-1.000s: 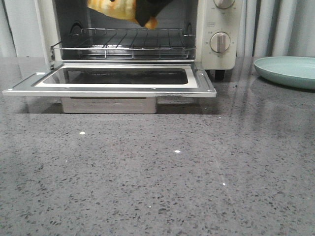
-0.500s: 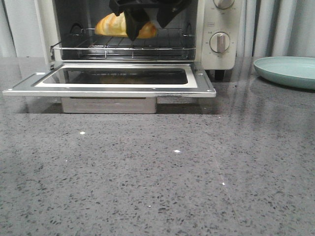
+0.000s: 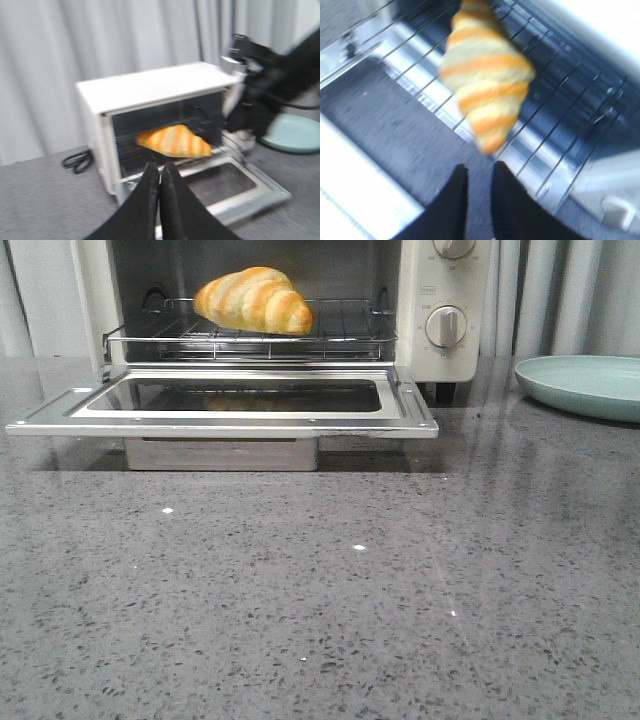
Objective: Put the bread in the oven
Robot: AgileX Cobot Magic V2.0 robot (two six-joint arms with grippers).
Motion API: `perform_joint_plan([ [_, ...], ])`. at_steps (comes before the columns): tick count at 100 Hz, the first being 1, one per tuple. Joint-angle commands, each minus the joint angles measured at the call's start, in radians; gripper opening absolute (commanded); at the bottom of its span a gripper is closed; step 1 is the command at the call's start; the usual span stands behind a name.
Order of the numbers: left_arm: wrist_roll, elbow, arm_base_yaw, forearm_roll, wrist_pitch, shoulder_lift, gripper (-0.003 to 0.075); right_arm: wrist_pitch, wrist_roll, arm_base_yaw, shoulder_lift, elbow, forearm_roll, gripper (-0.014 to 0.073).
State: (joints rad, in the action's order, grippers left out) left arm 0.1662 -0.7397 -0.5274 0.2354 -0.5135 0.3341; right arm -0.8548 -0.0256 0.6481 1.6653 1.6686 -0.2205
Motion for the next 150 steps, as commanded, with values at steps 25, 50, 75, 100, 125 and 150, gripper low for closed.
perform_joint_plan([
  [25,0.244,0.126,-0.006,0.261,-0.066,-0.156,-0.0022,0.128,0.004,0.074,-0.541,-0.379,-0.009,-0.0048],
  [50,0.244,0.191,-0.006,0.240,-0.040,-0.164,-0.0021,0.252,0.004,0.072,-0.969,-0.711,-0.094,-0.0048],
  [75,0.244,0.201,-0.006,0.234,-0.038,-0.164,-0.0021,0.345,0.004,0.072,-1.193,-0.896,-0.128,-0.0048],
  [100,0.244,0.201,-0.006,0.234,-0.038,-0.164,-0.0021,0.360,0.045,0.072,-1.336,-0.902,-0.128,-0.0048],
  [125,0.244,0.201,-0.006,0.234,-0.038,-0.164,-0.0022,0.229,0.045,0.072,-1.420,-0.902,-0.177,-0.0048],
  [150,0.244,0.201,-0.006,0.234,-0.038,-0.164,-0.0021,0.210,0.045,0.072,-1.418,-0.902,-0.165,-0.0048],
])
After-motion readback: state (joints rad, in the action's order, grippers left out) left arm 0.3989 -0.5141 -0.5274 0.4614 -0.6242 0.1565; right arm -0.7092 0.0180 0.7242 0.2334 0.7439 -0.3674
